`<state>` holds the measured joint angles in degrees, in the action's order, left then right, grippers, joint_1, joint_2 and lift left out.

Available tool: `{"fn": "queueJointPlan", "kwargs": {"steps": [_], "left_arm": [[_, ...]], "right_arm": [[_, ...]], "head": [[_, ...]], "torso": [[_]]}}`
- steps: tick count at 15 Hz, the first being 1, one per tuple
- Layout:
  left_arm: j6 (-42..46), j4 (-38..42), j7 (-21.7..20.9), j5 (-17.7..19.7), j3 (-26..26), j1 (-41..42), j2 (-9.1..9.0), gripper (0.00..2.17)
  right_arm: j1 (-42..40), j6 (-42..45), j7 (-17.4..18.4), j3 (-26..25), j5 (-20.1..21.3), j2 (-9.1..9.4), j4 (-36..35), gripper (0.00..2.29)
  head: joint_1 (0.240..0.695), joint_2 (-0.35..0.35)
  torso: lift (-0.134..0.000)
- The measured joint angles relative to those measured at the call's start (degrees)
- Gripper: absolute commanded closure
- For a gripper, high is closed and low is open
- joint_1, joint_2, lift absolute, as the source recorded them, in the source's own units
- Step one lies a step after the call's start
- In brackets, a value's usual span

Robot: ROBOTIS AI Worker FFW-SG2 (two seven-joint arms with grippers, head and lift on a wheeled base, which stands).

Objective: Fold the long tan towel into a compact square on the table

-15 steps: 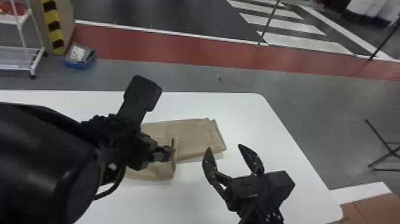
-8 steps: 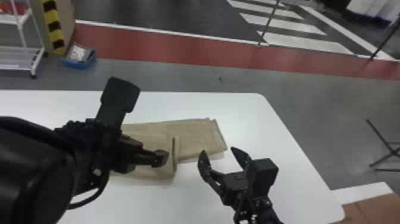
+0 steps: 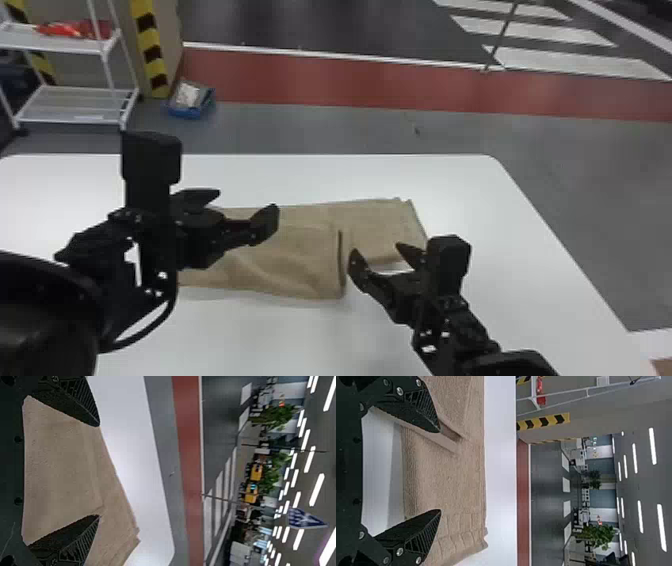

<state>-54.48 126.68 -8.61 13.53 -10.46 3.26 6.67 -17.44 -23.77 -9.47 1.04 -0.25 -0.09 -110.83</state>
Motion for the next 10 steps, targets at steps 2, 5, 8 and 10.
{"fn": "queueJointPlan", "kwargs": {"steps": [2,5,8,10], "left_arm": [[9.1,-1.7,0.7,2.1,2.6,2.2,1.61,0.07],[22.0,-5.0,1.6,3.6,4.8,5.3,3.89,0.07],[29.6,-7.5,1.7,4.8,6.4,8.5,5.73,0.07],[31.0,-8.2,1.6,5.5,7.1,9.6,6.22,0.08]], "right_arm": [[1.5,-0.1,-0.3,1.1,0.0,0.0,1.0,0.19],[3.5,-1.8,-0.3,2.2,0.2,0.0,2.1,0.19],[5.8,-4.0,-0.3,2.8,0.2,0.0,4.3,0.19],[7.1,-5.0,-0.3,3.2,0.2,0.0,5.6,0.2]], "head": [[0.695,-0.089],[0.695,-0.027],[0.695,0.012],[0.695,0.023]], "torso": [[-0.125],[-0.125],[-0.125],[-0.125]]}}
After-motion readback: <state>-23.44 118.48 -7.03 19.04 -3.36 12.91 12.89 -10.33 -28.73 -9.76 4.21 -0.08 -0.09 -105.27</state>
